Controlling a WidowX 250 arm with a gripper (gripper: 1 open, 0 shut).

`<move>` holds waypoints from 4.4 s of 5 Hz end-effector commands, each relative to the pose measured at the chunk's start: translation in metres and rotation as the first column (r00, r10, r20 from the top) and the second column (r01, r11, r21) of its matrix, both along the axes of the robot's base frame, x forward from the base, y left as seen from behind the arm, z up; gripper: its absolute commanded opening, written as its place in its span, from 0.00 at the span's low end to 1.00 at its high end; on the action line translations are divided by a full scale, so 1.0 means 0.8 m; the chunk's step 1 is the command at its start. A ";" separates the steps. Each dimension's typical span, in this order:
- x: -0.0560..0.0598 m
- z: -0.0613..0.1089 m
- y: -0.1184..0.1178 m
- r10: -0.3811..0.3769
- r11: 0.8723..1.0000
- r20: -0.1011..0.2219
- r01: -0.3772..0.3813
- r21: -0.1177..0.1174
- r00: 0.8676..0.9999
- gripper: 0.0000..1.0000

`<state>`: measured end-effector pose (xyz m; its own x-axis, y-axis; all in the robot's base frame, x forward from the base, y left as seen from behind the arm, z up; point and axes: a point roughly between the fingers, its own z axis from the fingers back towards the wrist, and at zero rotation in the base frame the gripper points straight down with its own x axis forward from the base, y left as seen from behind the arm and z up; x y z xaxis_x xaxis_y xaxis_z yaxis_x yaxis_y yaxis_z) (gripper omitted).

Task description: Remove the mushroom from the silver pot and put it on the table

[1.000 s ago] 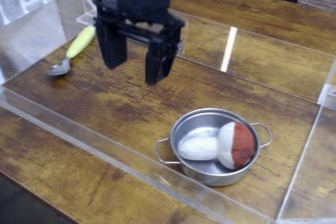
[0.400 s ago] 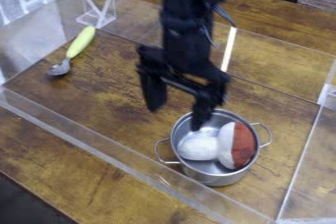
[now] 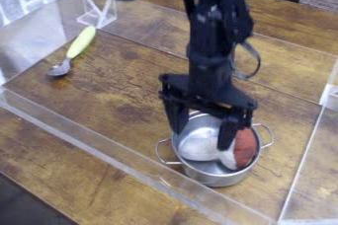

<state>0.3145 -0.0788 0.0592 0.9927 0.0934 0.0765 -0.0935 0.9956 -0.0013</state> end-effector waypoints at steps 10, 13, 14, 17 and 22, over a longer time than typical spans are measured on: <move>0.058 0.030 0.023 -0.028 0.999 0.140 0.034 -0.039 0.990 0.00; 0.046 0.009 -0.017 -0.113 0.991 0.150 0.121 -0.048 0.982 0.00; 0.049 -0.005 -0.023 -0.185 0.980 0.155 0.193 -0.041 0.971 0.00; 0.077 0.038 0.007 -0.136 0.991 0.159 0.135 0.017 0.978 0.00; 0.033 0.095 0.106 0.003 0.996 0.134 -0.015 0.088 0.991 0.00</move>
